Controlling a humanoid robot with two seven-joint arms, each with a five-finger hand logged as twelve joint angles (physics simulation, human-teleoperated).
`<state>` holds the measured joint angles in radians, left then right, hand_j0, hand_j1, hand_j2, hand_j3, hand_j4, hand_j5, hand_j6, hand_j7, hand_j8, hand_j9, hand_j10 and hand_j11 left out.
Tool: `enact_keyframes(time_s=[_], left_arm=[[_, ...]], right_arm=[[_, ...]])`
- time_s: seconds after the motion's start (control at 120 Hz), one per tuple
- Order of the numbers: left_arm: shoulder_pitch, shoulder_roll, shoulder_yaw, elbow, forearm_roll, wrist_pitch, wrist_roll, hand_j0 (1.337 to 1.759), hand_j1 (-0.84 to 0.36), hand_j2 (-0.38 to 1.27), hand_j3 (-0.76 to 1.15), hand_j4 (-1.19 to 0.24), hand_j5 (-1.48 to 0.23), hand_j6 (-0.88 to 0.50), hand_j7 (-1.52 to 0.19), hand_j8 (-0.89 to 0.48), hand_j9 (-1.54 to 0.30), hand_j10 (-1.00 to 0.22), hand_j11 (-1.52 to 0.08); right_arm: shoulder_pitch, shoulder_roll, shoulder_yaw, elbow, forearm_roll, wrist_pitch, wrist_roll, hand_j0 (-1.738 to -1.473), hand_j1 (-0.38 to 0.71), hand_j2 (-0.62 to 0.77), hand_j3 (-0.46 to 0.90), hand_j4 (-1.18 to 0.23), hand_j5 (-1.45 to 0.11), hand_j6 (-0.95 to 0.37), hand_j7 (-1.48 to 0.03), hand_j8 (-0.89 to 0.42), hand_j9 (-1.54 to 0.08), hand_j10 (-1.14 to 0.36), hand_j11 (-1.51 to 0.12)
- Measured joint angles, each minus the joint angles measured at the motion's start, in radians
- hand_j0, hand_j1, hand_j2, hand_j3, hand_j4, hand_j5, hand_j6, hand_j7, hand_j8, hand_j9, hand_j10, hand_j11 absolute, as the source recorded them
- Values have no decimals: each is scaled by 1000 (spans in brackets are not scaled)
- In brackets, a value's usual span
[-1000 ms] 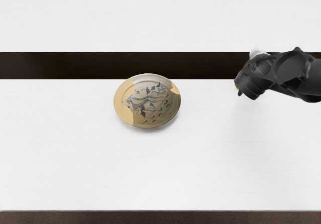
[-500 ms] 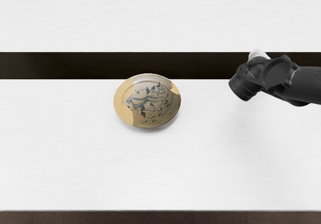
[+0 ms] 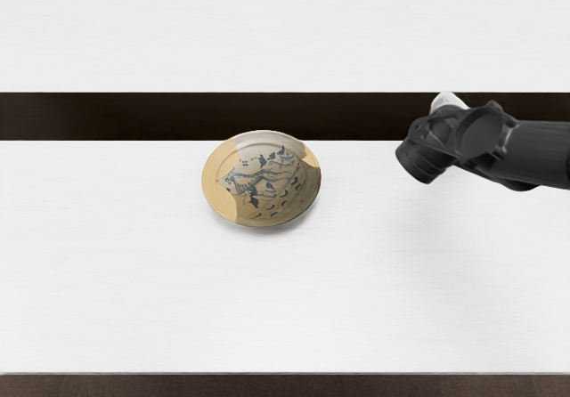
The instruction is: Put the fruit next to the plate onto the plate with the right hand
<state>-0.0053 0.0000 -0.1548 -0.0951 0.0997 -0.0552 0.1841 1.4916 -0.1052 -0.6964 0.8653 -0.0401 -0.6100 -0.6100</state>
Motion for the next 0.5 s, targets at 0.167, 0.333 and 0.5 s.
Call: enact_keyframes(time_s=[0.167,0.333,0.5], left_arm=[[0,0,0,0,0,0,0,1658,58,49,0,-243,-316,-243,-316,-243,-316,-243,-316],[-1,0,0,0,0,0,0,1658,58,49,0,-243,-316,-243,-316,-243,-316,-243,-316],[1,0,0,0,0,0,0,1658,58,49,0,-243,-316,-243,-316,-243,-316,-243,-316]], right_arm=[[8,-1,0,26,-1,21,-1,-1658,27,-61,0,-315,-408,-316,-408,-316,-408,-315,-408],[10,-2,0,38,-3,31,-1,-1658,91,-71,0,-374,-475,-372,-479,-329,-479,-371,-479],[10,-2,0,43,-7,33,-1,-1658,154,-79,0,-438,-534,-426,-549,-280,-550,-410,-549]])
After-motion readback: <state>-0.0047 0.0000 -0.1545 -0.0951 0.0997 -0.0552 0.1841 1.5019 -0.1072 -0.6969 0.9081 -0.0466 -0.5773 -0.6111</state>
